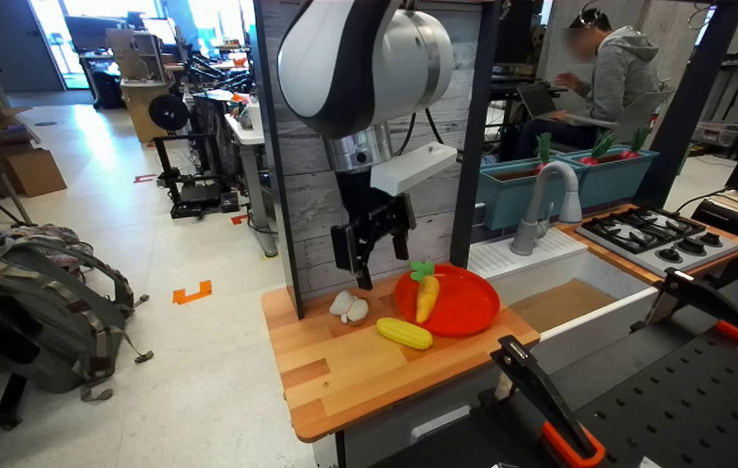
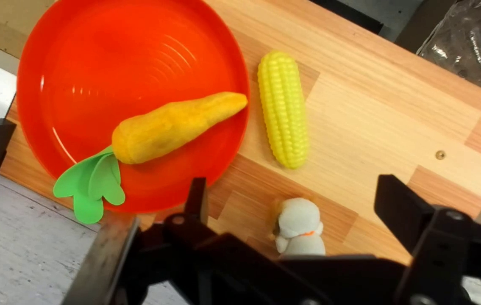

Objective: Move the grey tap to the left, move it the right and then move the brown toy closer to edge

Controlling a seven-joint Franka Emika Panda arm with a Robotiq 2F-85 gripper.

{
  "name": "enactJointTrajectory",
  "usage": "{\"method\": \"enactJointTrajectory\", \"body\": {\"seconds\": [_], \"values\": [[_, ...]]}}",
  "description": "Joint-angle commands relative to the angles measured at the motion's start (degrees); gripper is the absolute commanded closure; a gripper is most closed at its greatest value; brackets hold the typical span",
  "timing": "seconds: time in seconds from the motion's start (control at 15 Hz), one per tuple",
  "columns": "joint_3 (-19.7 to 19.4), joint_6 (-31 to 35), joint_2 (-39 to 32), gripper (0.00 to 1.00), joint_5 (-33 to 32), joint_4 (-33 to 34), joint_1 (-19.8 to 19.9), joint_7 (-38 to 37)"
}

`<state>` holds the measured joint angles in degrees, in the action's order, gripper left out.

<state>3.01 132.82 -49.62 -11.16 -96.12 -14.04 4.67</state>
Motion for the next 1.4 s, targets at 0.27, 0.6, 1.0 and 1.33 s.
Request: {"method": "enactJointTrajectory", "body": {"seconds": [0.27,0.6,1.0,1.33], "values": [[0.3,16.1,-3.2,0.0,0.8,-3.6,0.0,-6.0],[0.0,24.7,-5.8,0.0,1.6,-5.0,-0.1,-7.6],[-0.5,28.0,-7.8,0.0,2.2,-3.6,-0.9,-9.2],[-0.7,27.9,-8.2,0.34,2.2,-2.3,-1.3,-10.0]]}}
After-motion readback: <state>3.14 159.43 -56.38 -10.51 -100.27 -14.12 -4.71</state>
